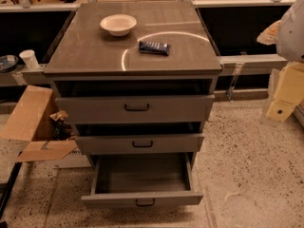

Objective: Close bottom drawer

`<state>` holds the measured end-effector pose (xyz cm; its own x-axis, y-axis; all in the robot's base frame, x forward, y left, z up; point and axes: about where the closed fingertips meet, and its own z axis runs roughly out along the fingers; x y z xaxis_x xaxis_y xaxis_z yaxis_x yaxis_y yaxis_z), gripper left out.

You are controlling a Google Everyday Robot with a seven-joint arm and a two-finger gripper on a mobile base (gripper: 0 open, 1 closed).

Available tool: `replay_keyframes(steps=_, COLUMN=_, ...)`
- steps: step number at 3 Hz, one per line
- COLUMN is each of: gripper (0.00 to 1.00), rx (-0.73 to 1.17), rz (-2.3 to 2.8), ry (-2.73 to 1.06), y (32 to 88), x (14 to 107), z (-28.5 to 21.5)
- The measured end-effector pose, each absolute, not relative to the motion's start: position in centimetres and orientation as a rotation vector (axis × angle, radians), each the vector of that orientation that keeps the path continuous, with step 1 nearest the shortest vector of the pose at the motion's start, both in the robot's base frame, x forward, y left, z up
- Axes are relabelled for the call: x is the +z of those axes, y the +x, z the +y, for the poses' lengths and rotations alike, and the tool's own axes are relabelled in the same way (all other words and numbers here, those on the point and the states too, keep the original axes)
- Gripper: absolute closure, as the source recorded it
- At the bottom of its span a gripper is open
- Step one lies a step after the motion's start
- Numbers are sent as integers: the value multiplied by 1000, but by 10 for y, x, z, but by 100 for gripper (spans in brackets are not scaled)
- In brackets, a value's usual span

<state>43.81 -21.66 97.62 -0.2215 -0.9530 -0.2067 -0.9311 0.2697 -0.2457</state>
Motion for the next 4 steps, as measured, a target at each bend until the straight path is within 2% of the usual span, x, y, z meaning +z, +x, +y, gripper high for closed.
replay_keyframes(steps=2, gripper=0, rx=-96, rz=2226, ry=-1723, y=439, x=981, z=-213)
replay_keyframes(steps=4, gripper=0, rx=75, rz=2255, ry=-1793, y=419, x=900, z=-204)
